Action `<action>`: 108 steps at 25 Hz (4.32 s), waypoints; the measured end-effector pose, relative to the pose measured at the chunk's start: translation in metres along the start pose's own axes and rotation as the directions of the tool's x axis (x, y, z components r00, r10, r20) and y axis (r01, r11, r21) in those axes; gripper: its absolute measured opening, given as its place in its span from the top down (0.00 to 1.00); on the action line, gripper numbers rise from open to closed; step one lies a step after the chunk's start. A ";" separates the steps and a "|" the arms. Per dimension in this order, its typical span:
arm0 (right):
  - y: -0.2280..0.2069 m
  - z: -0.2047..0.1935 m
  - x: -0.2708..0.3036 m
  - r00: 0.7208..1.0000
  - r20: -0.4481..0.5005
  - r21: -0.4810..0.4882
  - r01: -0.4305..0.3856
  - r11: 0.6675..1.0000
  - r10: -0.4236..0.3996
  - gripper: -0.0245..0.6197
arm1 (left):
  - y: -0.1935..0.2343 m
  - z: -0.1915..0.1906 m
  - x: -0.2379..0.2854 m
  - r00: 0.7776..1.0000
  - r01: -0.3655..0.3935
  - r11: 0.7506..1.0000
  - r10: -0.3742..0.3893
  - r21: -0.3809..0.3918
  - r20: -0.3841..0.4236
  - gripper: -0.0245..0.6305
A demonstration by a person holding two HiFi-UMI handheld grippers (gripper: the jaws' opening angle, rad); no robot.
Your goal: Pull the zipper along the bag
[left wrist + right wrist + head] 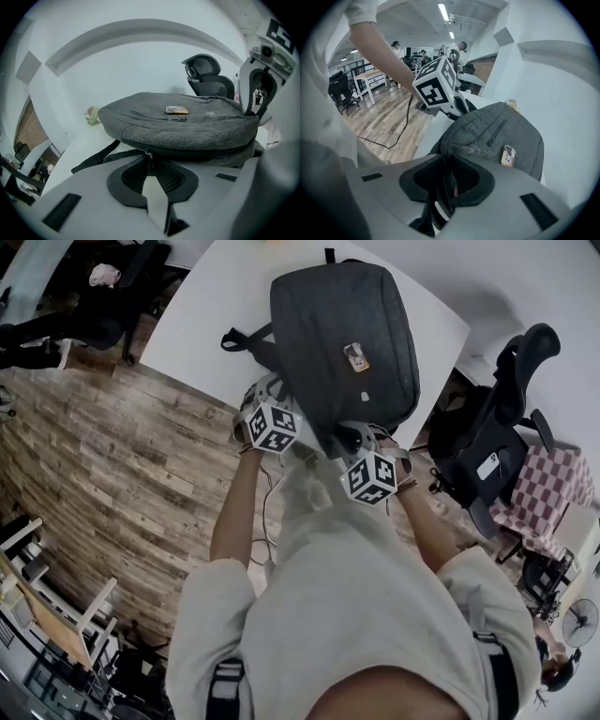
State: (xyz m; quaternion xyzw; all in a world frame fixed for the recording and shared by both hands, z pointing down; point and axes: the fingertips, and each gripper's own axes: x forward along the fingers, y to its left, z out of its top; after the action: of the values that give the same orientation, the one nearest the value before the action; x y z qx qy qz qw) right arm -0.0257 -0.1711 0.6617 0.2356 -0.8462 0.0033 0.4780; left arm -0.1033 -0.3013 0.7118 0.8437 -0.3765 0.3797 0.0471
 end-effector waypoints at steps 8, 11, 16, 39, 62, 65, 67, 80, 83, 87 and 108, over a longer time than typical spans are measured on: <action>0.001 0.001 0.000 1.000 -0.003 -0.004 -0.002 1.000 0.002 0.84 | 0.003 0.001 -0.009 1.000 0.011 0.999 -0.011 0.038 -0.005 0.91; 0.002 0.001 0.000 1.000 -0.004 -0.005 -0.005 1.000 0.005 0.84 | 0.001 -0.001 -0.014 1.000 0.018 0.998 -0.016 0.062 -0.023 0.92; 0.001 0.000 0.000 1.000 -0.009 -0.004 -0.007 1.000 0.007 0.84 | -0.007 -0.003 -0.020 0.998 0.043 0.996 -0.039 0.080 -0.057 0.92; 0.007 0.022 0.016 0.999 0.013 0.021 -0.045 0.999 0.044 0.85 | -0.095 -0.020 -0.078 0.996 0.052 0.996 -0.057 -0.072 -0.069 0.91; -0.004 -0.052 -0.023 0.997 -0.075 -0.117 -0.022 0.993 0.013 0.68 | -0.088 -0.030 -0.085 0.994 0.014 0.998 -0.020 -0.054 -0.105 0.92; -0.004 -0.062 -0.022 0.995 -0.095 -0.173 -0.035 0.984 0.019 0.67 | -0.090 -0.030 -0.085 0.994 0.012 0.999 -0.018 -0.052 -0.108 0.92; 0.000 -0.062 -0.019 0.994 -0.105 -0.199 -0.051 0.979 0.030 0.72 | -0.091 -0.029 -0.086 0.994 0.011 0.999 -0.016 -0.047 -0.110 0.92; 0.003 -0.050 -0.013 0.998 -0.044 -0.133 -0.058 0.989 0.053 0.86 | -0.092 -0.030 -0.095 0.993 -0.002 0.999 -0.003 -0.044 -0.114 0.92; 0.006 -0.042 -0.013 0.997 -0.037 -0.108 -0.066 0.992 0.062 0.86 | -0.091 -0.027 -0.103 0.993 -0.011 0.999 0.006 -0.045 -0.115 0.92; 0.015 -0.033 -0.009 0.996 -0.036 -0.088 -0.081 0.993 0.078 0.87 | -0.103 -0.029 -0.111 0.992 -0.005 0.998 -0.002 -0.055 -0.123 0.92; 0.031 0.011 0.012 0.991 -0.054 -0.049 -0.129 0.990 0.126 0.87 | -0.153 -0.020 -0.118 0.991 0.037 0.992 -0.052 -0.120 -0.125 0.89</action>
State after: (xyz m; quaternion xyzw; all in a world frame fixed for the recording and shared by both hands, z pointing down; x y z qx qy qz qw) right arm -0.0525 -0.1509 0.6725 0.1683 -0.8469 0.0175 0.5041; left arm -0.0631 -0.1139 0.6780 0.8216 -0.3756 0.4090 0.1289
